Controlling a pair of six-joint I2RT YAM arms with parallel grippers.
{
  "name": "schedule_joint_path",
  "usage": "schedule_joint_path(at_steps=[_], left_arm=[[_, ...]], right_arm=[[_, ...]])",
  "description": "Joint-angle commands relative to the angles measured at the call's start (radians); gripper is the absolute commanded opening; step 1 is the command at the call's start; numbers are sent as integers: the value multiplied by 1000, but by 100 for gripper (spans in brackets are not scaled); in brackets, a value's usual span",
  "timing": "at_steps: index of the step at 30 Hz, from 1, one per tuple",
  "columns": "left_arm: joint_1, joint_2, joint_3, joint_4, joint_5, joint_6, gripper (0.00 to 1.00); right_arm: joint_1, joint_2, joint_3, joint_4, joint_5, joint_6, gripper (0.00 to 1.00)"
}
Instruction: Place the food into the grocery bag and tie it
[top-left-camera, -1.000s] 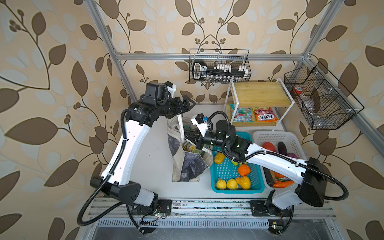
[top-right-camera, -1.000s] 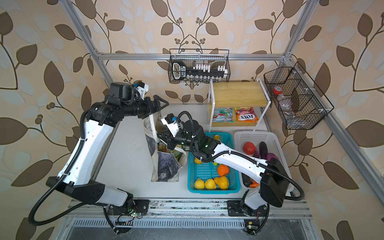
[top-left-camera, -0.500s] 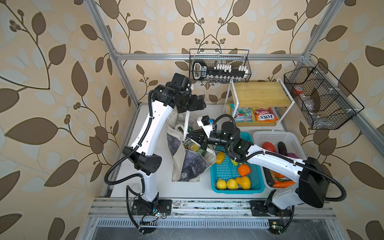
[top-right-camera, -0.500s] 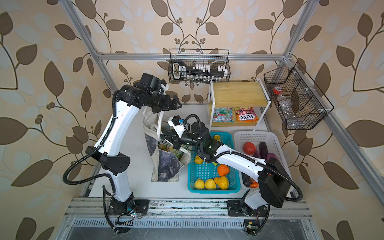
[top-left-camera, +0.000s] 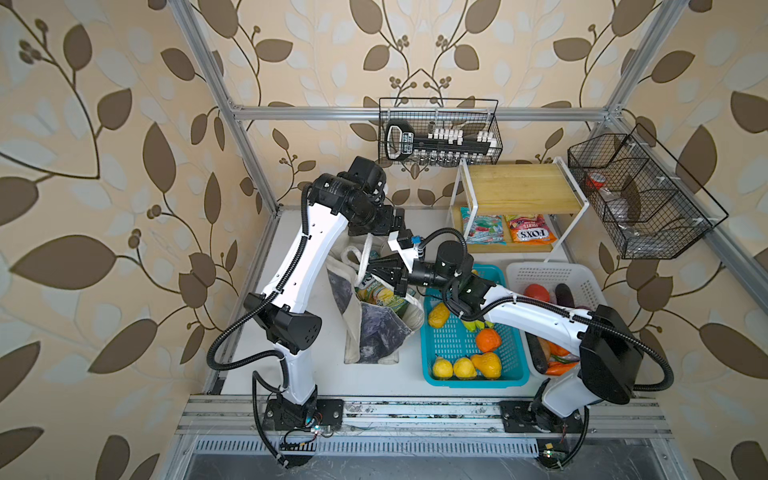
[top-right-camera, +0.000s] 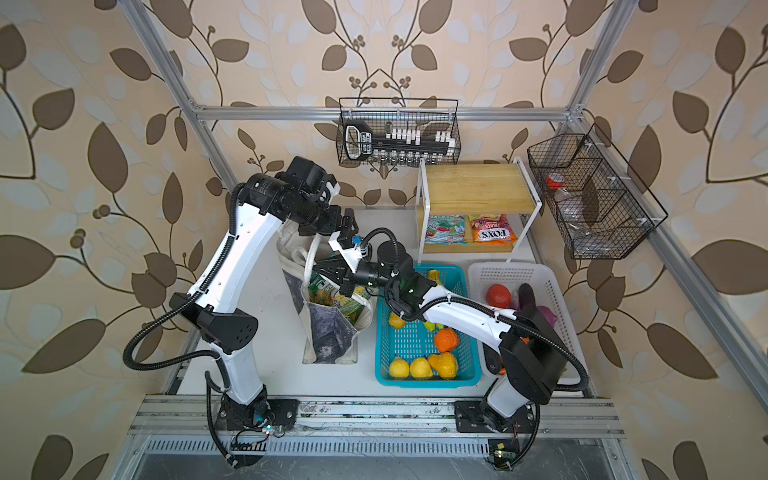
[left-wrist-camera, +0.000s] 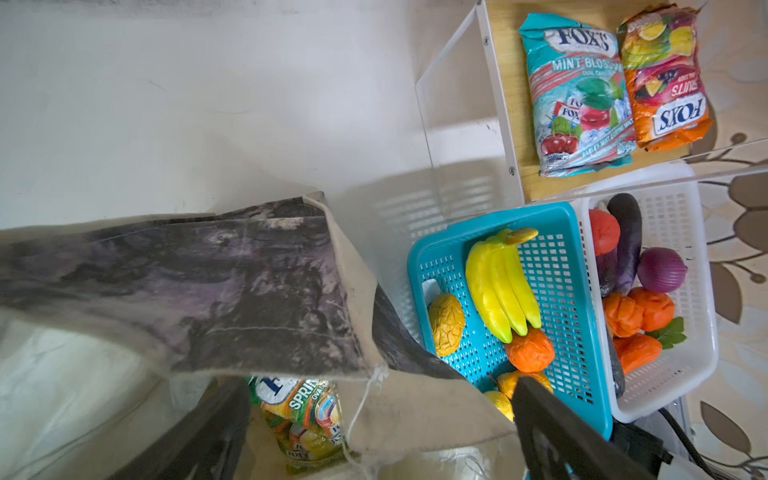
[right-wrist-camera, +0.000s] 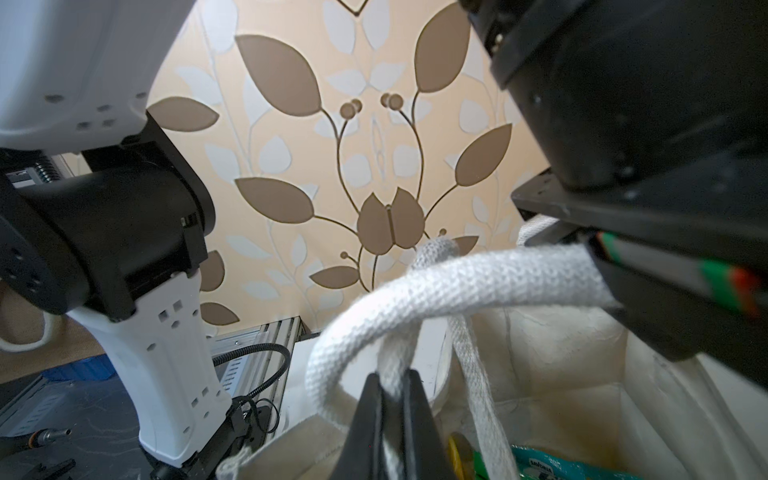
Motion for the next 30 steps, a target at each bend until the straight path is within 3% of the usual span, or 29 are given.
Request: schedule_joint_path(at_steps=[1,10,14,17,19,24,30], left_arm=[[-4,-101,-37,-5,-107,11,99],[3,-198,-46,-15,-122,12,99],[6,-216,-57,-79,-229,5,99],[8,-304,-168,16,-143,1,92],[8,-336,-199,28,-86,4,92],[8,-295,-166,-64,-131,2,97],[8,-292,-257,-91,-94,5,89]], right_arm=[[3,20,35,52,-23,-23,0],[5,34,60,11,-24,-36,0],[14,33,70,-10,-23,-57,0],[19,39,84,-27,-10,-67,0],[19,39,89,-29,-3,-59,0],[19,16,52,5,43,-48,0],[23,10,37,21,87,-33,0]])
